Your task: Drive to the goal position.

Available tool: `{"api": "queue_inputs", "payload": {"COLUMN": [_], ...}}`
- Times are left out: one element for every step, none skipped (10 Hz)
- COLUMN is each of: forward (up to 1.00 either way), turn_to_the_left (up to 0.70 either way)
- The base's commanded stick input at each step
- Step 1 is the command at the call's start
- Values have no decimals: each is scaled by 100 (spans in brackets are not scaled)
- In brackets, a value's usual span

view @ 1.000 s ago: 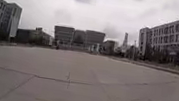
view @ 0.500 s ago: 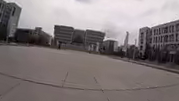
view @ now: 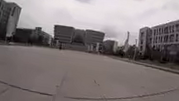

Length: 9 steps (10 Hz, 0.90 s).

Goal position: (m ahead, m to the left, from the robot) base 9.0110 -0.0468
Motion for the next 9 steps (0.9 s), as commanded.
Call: {"api": "queue_inputs", "payload": {"forward": [60, 60, 60, 60, 60, 60, 60, 60, 60], "turn_to_the_left": [1, 1, 1, 1, 1, 1, 1, 1, 1]}}
